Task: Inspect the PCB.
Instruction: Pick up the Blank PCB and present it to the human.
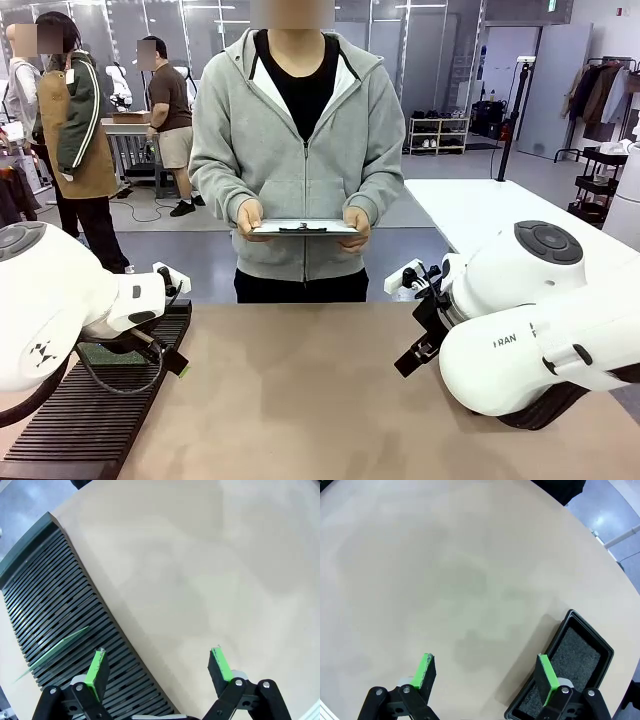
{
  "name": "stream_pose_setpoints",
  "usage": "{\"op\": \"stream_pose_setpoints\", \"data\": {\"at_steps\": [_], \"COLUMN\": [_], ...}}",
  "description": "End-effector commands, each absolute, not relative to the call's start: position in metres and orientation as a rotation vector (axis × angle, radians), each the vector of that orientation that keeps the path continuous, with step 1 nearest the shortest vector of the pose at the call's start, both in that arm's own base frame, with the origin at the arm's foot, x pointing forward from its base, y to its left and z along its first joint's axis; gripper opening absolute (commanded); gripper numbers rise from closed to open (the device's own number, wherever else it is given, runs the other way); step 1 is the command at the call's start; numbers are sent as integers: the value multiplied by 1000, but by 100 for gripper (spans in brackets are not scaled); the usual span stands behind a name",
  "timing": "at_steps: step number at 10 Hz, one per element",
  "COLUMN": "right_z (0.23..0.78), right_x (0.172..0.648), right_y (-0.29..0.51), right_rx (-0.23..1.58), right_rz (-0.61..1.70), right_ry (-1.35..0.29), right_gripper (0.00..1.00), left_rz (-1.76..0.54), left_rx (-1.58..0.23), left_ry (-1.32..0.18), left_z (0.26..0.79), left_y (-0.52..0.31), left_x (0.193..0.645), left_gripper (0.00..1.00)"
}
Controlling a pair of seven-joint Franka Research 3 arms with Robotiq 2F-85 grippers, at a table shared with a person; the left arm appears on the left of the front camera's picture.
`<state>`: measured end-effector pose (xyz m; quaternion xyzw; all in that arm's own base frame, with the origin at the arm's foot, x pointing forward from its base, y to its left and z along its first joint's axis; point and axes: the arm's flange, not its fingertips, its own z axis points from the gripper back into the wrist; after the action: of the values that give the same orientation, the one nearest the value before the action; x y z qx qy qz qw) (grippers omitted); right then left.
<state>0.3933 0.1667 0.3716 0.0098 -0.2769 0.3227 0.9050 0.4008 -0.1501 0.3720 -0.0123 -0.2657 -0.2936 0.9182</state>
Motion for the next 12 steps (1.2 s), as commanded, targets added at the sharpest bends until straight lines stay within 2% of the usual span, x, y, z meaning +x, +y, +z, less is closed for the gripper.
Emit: {"op": "stream_pose_setpoints", "data": {"at_steps": [1,5,6,9,10,12], "right_z": [372,372,391,447,466,502], "right_x": [393,393,388,364,356,350], "right_y": [167,167,170,158,151,115], "right_rx": [21,20,90,196,273,533], "right_rz": [664,667,671,629,622,569], "right_ry": [-572,-572,-577,-543,-513,-434], "right_gripper": [100,100,100,100,100,100], "left_rz": [-603,-604,-595,-563,-570,-587], "left_rx": [-25,-25,-9,-247,-304,-551], "left_ry": [-546,-546,-527,-415,-387,-302], "left_z": [372,372,396,453,469,503], "left_y": [-150,-150,-152,-143,-137,-115], "left_x": [401,401,397,376,366,345], "left_gripper": [100,100,100,100,100,100]}}
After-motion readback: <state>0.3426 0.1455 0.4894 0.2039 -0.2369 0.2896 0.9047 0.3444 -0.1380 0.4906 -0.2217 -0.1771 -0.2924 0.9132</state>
